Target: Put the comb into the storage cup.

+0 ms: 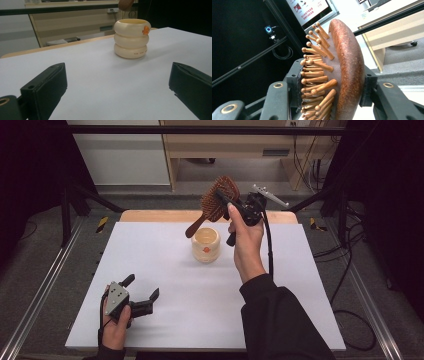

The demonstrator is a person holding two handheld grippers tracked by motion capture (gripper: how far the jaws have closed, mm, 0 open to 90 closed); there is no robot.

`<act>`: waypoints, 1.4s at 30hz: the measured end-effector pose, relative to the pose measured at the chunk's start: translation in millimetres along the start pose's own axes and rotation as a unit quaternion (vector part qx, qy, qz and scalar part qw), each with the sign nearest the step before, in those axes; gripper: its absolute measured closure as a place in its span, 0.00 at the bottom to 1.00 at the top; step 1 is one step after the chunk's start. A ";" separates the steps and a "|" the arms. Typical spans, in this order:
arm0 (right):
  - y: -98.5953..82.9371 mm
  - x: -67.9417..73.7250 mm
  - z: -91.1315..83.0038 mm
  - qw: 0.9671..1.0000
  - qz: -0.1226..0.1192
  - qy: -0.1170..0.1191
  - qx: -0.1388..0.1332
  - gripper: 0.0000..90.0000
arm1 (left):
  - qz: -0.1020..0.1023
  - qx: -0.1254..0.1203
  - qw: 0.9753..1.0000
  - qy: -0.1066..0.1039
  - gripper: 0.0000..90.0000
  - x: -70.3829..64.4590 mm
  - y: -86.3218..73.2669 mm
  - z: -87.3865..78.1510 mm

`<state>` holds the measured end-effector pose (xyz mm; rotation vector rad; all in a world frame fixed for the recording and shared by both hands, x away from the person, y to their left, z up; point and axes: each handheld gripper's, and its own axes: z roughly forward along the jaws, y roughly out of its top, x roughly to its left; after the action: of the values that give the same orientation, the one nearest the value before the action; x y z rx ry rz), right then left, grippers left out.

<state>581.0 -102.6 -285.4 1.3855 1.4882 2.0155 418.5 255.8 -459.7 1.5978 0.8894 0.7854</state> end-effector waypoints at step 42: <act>7.8 -8.5 -8.5 0.999 -0.031 -0.030 -0.011 0.55 | 0.000 0.004 1.000 0.015 0.02 3.9 -0.5 -0.4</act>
<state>580.7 -116.8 -283.3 1.3627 1.4617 1.9308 420.0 259.4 -460.0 1.5957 0.9159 0.8086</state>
